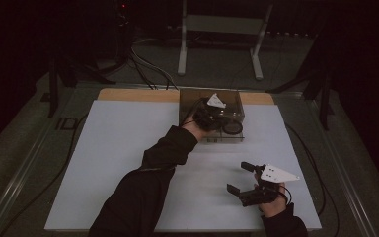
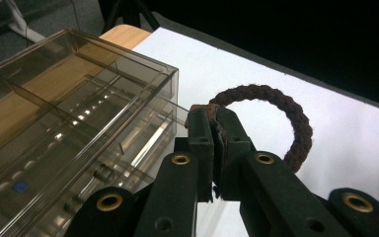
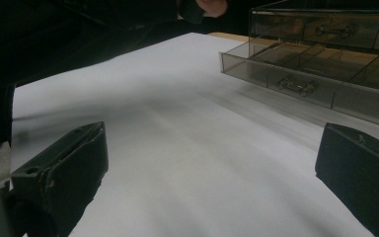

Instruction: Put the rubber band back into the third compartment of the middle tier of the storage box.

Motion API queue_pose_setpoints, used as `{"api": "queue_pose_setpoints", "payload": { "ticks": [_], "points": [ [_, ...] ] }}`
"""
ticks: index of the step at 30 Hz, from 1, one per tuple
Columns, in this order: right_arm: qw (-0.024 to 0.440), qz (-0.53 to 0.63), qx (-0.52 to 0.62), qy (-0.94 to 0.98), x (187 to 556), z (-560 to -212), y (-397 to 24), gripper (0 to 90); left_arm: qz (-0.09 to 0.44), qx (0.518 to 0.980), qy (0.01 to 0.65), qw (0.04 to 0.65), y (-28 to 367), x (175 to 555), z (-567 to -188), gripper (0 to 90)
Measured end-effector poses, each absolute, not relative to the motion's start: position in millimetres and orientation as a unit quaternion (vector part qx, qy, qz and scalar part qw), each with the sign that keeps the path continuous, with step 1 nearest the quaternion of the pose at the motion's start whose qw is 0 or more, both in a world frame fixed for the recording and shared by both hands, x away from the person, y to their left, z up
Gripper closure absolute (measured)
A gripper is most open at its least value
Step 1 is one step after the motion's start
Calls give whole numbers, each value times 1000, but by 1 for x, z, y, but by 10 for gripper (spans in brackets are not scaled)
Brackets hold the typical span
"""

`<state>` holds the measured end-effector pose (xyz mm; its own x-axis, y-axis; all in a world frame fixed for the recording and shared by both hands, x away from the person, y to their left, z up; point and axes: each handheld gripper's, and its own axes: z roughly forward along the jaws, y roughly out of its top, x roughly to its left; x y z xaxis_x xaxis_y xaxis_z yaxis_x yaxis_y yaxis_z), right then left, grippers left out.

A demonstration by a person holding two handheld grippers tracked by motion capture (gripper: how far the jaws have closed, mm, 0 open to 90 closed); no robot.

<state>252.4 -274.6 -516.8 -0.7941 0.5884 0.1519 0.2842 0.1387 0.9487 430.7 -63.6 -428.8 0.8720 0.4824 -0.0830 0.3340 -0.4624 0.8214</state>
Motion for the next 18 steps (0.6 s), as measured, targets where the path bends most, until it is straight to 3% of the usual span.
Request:
{"api": "queue_pose_setpoints", "payload": {
  "ticks": [18],
  "points": [
    [126,589,292,743,252,-516,-275,0,82,854,273,436,-79,453,-465,882]
  ]
}}
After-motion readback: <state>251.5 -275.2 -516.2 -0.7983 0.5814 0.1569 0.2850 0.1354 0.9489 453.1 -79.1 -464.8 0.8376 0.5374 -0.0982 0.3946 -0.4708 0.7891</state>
